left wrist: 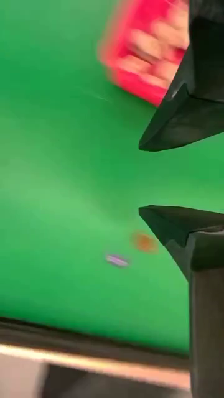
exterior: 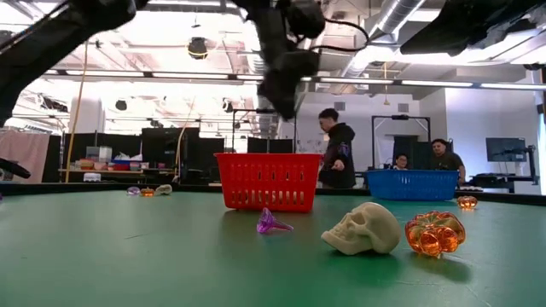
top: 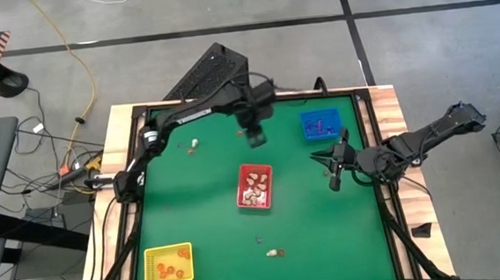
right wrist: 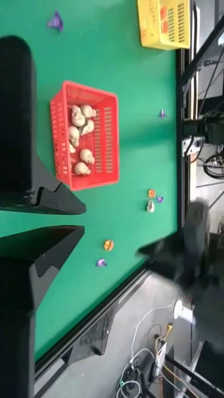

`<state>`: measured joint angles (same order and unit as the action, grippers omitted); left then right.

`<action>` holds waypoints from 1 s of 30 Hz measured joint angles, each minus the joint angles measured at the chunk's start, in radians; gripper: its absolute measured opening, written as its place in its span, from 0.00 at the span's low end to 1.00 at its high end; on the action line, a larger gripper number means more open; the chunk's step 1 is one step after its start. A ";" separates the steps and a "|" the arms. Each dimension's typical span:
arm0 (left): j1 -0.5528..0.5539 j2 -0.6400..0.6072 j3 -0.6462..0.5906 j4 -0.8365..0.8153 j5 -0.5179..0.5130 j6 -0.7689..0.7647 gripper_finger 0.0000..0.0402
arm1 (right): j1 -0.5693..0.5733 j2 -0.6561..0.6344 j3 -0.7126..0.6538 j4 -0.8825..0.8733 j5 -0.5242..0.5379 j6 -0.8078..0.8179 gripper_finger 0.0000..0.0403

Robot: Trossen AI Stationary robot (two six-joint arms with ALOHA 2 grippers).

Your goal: Sort Halloween decoration

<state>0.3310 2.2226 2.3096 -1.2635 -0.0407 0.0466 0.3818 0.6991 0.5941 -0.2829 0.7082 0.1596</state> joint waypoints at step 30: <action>0.093 -0.668 -1.324 0.346 -0.118 -0.345 0.35 | 0.046 0.106 0.000 0.127 -0.007 0.006 0.17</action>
<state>0.4242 1.5542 0.9856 -0.9177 -0.1587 -0.2980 0.4278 0.8051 0.5938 -0.1561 0.7015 0.1652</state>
